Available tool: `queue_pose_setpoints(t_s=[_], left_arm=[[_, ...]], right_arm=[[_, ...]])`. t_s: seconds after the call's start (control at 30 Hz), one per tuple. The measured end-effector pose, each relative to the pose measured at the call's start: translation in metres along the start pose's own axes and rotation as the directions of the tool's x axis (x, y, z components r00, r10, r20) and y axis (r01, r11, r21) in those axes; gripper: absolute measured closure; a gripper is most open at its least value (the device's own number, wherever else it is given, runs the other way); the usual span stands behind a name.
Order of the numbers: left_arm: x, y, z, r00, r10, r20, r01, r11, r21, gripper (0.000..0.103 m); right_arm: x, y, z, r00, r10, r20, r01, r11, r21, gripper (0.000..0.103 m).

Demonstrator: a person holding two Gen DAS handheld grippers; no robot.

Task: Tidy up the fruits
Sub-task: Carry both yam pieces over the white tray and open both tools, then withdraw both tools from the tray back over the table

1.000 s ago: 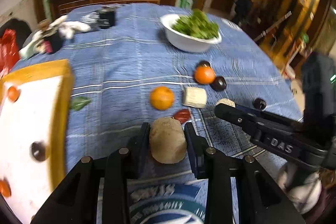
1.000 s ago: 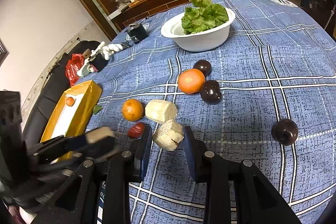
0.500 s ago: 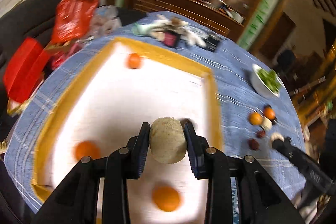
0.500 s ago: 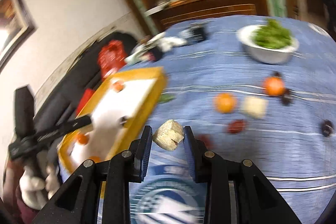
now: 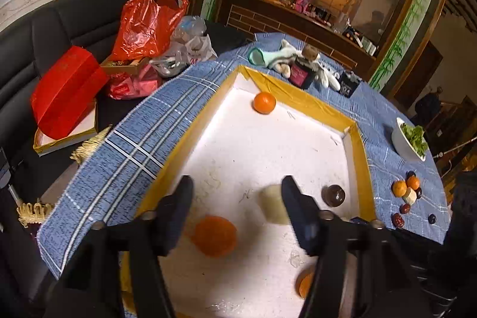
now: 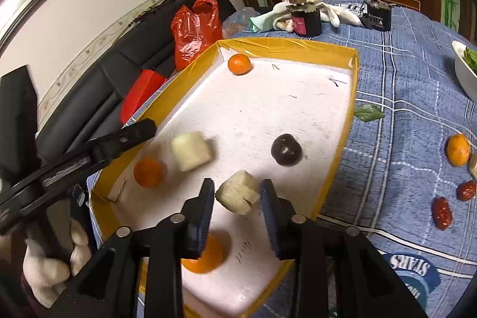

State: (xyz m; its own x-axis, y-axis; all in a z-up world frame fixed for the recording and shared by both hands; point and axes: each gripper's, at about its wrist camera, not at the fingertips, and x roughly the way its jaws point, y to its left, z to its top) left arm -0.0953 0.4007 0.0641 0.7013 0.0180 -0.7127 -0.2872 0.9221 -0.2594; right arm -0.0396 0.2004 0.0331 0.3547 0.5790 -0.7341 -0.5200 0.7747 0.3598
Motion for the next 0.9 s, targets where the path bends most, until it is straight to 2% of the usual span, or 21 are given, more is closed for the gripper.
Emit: queue_pose_setpoints(t_s=[0.07,0.13,0.3,0.37,0.4,0.43,0.5,0.57,0.63,0.67,0.7,0.8,0.9], left_arm=[[-0.006,0.002,0.001,1.0,-0.003,0.009,0.003,1.0,-0.01,0.039],[-0.013,0.004,0.002,1.0,-0.005,0.02,0.005,1.0,-0.023,0.039],[-0.038,-0.009,0.0,0.995,0.015,0.098,-0.014,1.0,-0.003,0.035],[-0.055,-0.02,-0.002,0.986,0.039,0.162,-0.043,0.999,0.022,0.02],[-0.063,-0.026,-0.004,0.98,0.049,0.192,-0.055,0.998,0.028,0.015],[-0.069,-0.03,-0.005,0.975,0.052,0.217,-0.06,0.998,0.032,0.01],[-0.086,-0.04,-0.009,0.962,0.025,0.271,-0.039,0.998,0.046,0.006],[-0.099,-0.049,-0.011,0.953,-0.005,0.304,-0.014,0.998,0.061,0.003],[-0.105,-0.058,-0.013,0.95,-0.046,0.308,0.021,0.996,0.085,0.003],[-0.107,-0.063,-0.015,0.95,-0.062,0.306,0.035,0.995,0.094,0.003],[-0.108,-0.066,-0.018,0.949,-0.077,0.307,0.049,0.994,0.101,0.003],[-0.113,-0.075,-0.024,0.94,-0.105,0.324,0.073,0.991,0.109,0.003],[-0.114,-0.092,-0.028,0.94,-0.133,0.314,0.089,0.984,0.152,0.003]], right_arm=[[-0.002,0.0,0.001,1.0,0.007,0.01,-0.008,1.0,0.011,0.048],[-0.008,0.001,0.002,1.0,-0.002,0.027,0.002,1.0,0.008,0.043],[-0.046,-0.011,-0.002,0.994,-0.012,0.105,0.005,0.998,0.063,0.041],[-0.068,-0.025,-0.01,0.988,-0.009,0.155,-0.009,0.993,0.116,0.034],[-0.079,-0.031,-0.015,0.983,-0.017,0.181,-0.009,0.99,0.138,0.033],[-0.092,-0.038,-0.02,0.977,-0.033,0.21,0.0,0.987,0.159,0.031],[-0.119,-0.053,-0.032,0.955,-0.102,0.278,0.048,0.98,0.194,0.03],[-0.151,-0.068,-0.047,0.911,-0.207,0.357,0.127,0.964,0.236,0.019],[-0.178,-0.086,-0.062,0.867,-0.279,0.413,0.166,0.943,0.287,0.01],[-0.191,-0.099,-0.071,0.846,-0.316,0.429,0.18,0.928,0.327,0.01],[-0.202,-0.112,-0.077,0.837,-0.337,0.431,0.183,0.914,0.361,0.01],[-0.224,-0.153,-0.098,0.836,-0.374,0.4,0.172,0.873,0.456,0.01],[-0.239,-0.187,-0.121,0.843,-0.426,0.33,0.209,0.823,0.528,0.01]])
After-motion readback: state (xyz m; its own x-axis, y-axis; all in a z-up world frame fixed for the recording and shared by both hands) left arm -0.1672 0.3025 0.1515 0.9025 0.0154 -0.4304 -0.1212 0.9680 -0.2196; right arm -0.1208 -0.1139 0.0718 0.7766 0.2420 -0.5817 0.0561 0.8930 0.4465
